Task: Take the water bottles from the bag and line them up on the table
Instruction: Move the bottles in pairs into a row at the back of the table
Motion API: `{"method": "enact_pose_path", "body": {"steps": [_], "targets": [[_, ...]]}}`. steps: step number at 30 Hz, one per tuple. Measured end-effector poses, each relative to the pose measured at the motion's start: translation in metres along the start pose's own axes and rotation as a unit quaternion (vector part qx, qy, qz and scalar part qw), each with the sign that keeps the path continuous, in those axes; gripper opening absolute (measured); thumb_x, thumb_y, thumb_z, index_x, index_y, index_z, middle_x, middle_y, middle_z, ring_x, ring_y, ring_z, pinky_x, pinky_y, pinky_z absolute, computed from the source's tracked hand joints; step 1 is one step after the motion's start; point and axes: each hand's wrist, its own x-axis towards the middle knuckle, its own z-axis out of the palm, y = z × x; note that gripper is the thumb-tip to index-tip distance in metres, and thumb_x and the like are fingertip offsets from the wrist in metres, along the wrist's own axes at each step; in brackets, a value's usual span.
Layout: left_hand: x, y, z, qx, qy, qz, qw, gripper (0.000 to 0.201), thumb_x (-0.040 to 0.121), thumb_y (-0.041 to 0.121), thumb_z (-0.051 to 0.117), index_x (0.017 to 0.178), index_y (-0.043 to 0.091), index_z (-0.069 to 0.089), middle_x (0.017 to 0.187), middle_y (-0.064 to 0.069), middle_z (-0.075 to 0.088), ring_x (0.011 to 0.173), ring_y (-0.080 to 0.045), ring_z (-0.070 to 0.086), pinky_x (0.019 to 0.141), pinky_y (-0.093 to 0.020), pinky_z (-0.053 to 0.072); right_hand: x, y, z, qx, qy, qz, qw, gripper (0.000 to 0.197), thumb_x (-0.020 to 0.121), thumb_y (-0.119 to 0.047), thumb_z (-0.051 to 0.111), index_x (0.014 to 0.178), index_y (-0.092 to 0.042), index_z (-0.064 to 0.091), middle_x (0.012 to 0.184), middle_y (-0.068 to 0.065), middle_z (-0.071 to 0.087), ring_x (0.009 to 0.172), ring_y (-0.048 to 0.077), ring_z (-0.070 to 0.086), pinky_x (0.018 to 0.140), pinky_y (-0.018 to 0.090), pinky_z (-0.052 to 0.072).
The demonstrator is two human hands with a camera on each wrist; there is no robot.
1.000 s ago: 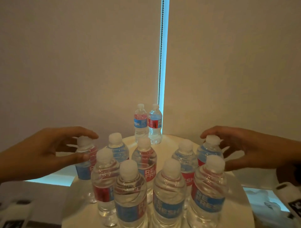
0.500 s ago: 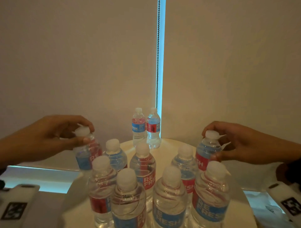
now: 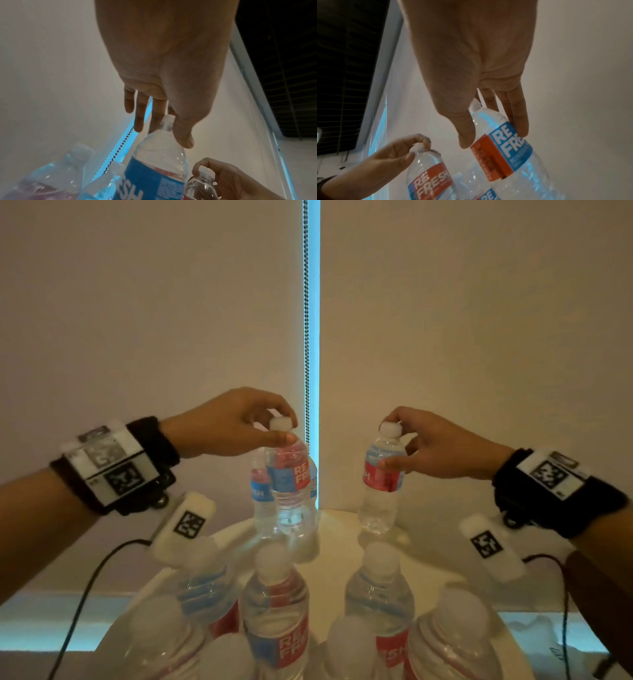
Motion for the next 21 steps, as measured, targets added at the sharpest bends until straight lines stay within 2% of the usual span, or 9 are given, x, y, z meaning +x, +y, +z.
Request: {"method": "enact_pose_path", "body": {"steps": [3, 5, 7, 11, 14, 17, 21], "targets": [[0.034, 0.001, 0.025, 0.001, -0.009, 0.009, 1.0, 0.027, 0.084, 0.042, 0.074, 0.105, 0.025, 0.07, 0.106, 0.005, 0.076, 0.095, -0.011, 0.072, 0.063, -0.006, 0.046, 0.015, 0.008, 0.011, -0.019, -0.002, 0.009, 1.0, 0.042, 0.082, -0.024, 0.081, 0.113, -0.017, 0.054, 0.111, 0.005, 0.062, 0.076, 0.012, 0.06, 0.076, 0.037, 0.058], [0.053, 0.0, 0.039, 0.006, -0.021, 0.014, 1.0, 0.028, 0.083, 0.043, 0.075, 0.104, 0.025, 0.07, 0.105, 0.003, 0.076, 0.097, -0.014, 0.071, 0.068, -0.014, 0.045, 0.024, 0.014, 0.018, -0.021, -0.007, 0.02, 1.0, 0.044, 0.081, -0.024, 0.082, 0.114, -0.014, 0.054, 0.109, 0.003, 0.061, 0.076, 0.009, 0.058, 0.073, 0.032, 0.055], [0.068, 0.0, 0.052, 0.026, -0.044, 0.017, 0.999, 0.032, 0.083, 0.045, 0.075, 0.106, 0.025, 0.07, 0.102, 0.002, 0.074, 0.097, -0.016, 0.069, 0.07, -0.019, 0.046, 0.03, 0.02, 0.027, -0.027, -0.013, 0.027, 0.999, 0.045, 0.08, -0.025, 0.083, 0.114, -0.014, 0.054, 0.107, 0.002, 0.06, 0.081, 0.013, 0.058, 0.074, 0.031, 0.054], [0.088, 0.0, 0.07, 0.056, -0.07, 0.006, 0.996, 0.035, 0.084, 0.044, 0.074, 0.111, 0.021, 0.069, 0.093, 0.004, 0.067, 0.088, -0.015, 0.064, 0.065, -0.016, 0.043, 0.04, 0.029, 0.043, -0.048, -0.028, 0.027, 0.998, 0.05, 0.08, -0.028, 0.083, 0.117, -0.012, 0.054, 0.108, 0.002, 0.061, 0.096, 0.02, 0.059, 0.08, 0.034, 0.053], [0.095, -0.003, 0.077, 0.074, -0.077, -0.005, 0.994, 0.039, 0.084, 0.044, 0.074, 0.113, 0.019, 0.069, 0.094, 0.002, 0.067, 0.095, -0.019, 0.066, 0.073, -0.023, 0.045, 0.043, 0.034, 0.05, -0.051, -0.034, 0.034, 0.998, 0.049, 0.082, -0.029, 0.081, 0.119, -0.011, 0.054, 0.109, 0.002, 0.061, 0.098, 0.02, 0.059, 0.08, 0.032, 0.053], [0.098, -0.007, 0.079, 0.088, -0.081, -0.009, 0.993, 0.04, 0.085, 0.045, 0.073, 0.113, 0.018, 0.068, 0.095, 0.004, 0.065, 0.097, -0.02, 0.068, 0.072, -0.022, 0.047, 0.046, 0.036, 0.05, -0.047, -0.03, 0.044, 0.997, 0.049, 0.082, -0.03, 0.081, 0.119, -0.011, 0.054, 0.112, 0.004, 0.062, 0.102, 0.023, 0.061, 0.083, 0.035, 0.054], [0.101, -0.006, 0.085, 0.11, -0.093, -0.019, 0.989, 0.041, 0.086, 0.047, 0.071, 0.116, 0.019, 0.066, 0.1, 0.005, 0.06, 0.101, -0.019, 0.065, 0.083, -0.03, 0.049, 0.051, 0.037, 0.049, -0.044, -0.031, 0.052, 0.997, 0.049, 0.082, -0.029, 0.08, 0.121, -0.012, 0.054, 0.117, 0.008, 0.063, 0.106, 0.026, 0.061, 0.084, 0.038, 0.054]]}}
